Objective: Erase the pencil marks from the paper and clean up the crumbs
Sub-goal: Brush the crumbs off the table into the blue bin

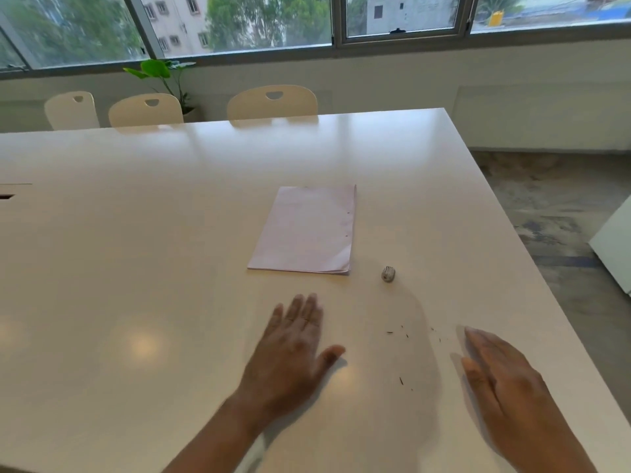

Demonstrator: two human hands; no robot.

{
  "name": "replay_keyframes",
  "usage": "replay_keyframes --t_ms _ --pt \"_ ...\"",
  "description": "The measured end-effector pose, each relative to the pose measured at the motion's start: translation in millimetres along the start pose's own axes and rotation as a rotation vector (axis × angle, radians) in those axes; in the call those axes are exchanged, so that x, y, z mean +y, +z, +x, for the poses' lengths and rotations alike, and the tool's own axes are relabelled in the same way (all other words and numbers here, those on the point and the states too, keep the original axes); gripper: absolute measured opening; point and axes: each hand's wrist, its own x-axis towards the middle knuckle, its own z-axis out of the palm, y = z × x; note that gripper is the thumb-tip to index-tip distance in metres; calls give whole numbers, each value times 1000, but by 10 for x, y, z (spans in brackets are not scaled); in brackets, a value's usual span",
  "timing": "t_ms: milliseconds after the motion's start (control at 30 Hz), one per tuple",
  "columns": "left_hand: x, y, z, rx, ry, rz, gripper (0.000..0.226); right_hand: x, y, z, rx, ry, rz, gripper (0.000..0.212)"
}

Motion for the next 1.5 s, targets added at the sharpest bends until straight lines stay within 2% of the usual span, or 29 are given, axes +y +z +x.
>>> replay_keyframes --t_ms 300,400,500,600,633,700,767,833,1133,1233,1300,1367,1433,1500 --pt "895 24 -3 -111 358 -140 99 -146 -127 -4 93 56 117 53" --pt "870 33 38 -47 325 -277 102 -201 -157 -31 162 84 150 55" --pt "591 -25 124 88 202 -277 103 -238 -166 -70 276 180 205 50" --pt "392 -63 173 22 114 -160 76 -236 -168 -75 364 289 218 31" --pt "383 -45 168 0 104 -137 73 -242 -164 -63 382 315 222 25" --pt "451 19 129 -22 122 -78 80 -250 -159 -46 399 336 200 21" --pt "564 79 101 -30 143 -38 98 -268 -142 -31 411 329 167 19" --pt "714 123 121 -42 170 -48 102 -272 -140 -38 424 339 163 18" --pt "1675 145 123 -79 433 -135 88 -193 -216 -52 490 391 326 19" --pt "1778 146 154 -26 466 -249 77 -116 -266 -70 563 480 576 22" --pt "1708 129 209 48 445 -311 75 -53 -293 -40 599 547 753 24" --pt "1542 99 269 153 367 -344 85 33 -312 -7 554 566 817 26" --pt "1303 71 311 176 240 -295 94 111 -330 -8 449 504 728 23" --pt "1073 77 281 104 96 -200 102 200 -385 -30 321 397 602 23"
